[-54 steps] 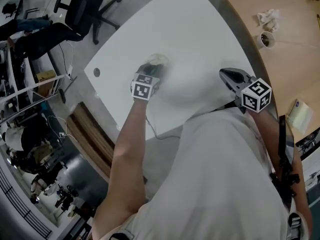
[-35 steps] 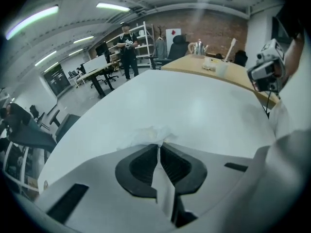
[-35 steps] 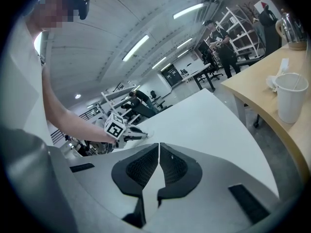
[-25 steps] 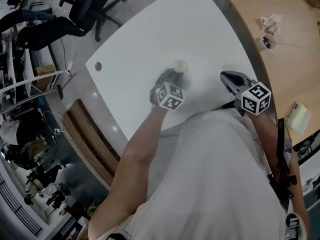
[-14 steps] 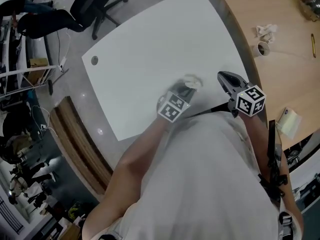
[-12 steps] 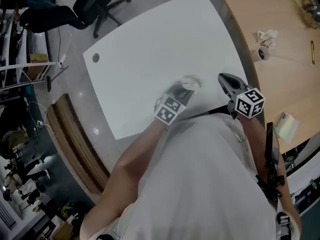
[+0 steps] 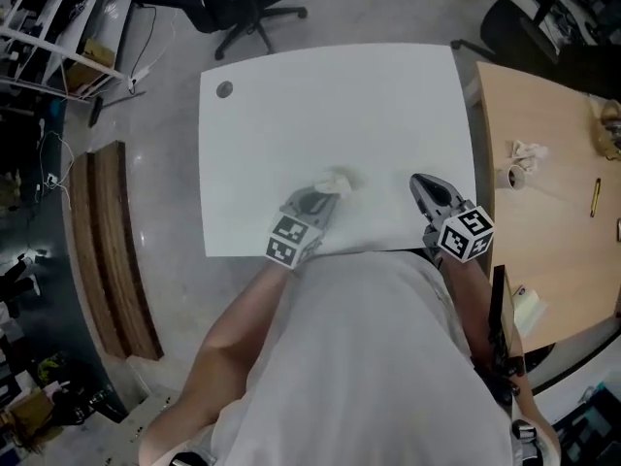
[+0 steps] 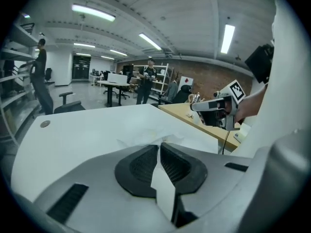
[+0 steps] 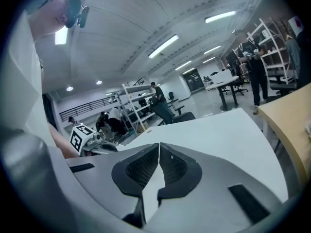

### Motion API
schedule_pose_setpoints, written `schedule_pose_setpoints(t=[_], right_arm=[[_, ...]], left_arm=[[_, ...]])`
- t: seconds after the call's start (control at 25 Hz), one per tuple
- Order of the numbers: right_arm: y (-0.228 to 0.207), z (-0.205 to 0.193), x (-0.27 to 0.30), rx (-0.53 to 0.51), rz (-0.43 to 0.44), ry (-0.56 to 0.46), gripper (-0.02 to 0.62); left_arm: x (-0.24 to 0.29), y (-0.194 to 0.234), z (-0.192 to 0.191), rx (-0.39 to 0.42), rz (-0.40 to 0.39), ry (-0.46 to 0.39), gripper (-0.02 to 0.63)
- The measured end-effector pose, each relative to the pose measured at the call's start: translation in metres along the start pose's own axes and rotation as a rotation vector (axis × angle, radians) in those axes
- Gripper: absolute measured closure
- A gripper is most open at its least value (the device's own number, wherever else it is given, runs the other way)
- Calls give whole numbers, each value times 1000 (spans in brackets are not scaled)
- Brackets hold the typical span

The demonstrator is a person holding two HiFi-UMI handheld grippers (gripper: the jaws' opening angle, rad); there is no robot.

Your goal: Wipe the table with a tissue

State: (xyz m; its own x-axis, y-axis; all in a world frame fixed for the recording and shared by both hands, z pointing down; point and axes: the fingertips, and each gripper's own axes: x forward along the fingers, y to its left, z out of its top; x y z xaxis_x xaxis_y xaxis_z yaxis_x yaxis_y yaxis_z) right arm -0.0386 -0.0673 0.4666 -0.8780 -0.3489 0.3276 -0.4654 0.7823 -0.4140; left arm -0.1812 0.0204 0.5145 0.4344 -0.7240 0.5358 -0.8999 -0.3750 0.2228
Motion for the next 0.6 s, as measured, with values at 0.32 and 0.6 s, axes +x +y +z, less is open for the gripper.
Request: schedule_pose_setpoints(t=[0.32,0.6], right_arm=[[54,4,29,-90,97,32,577],[79,-8,22,-98,89,44,577]], left_arm=[[-63,27,-23,-117,122,-81,583],[-92,21,-34,-128,120,-113,583]])
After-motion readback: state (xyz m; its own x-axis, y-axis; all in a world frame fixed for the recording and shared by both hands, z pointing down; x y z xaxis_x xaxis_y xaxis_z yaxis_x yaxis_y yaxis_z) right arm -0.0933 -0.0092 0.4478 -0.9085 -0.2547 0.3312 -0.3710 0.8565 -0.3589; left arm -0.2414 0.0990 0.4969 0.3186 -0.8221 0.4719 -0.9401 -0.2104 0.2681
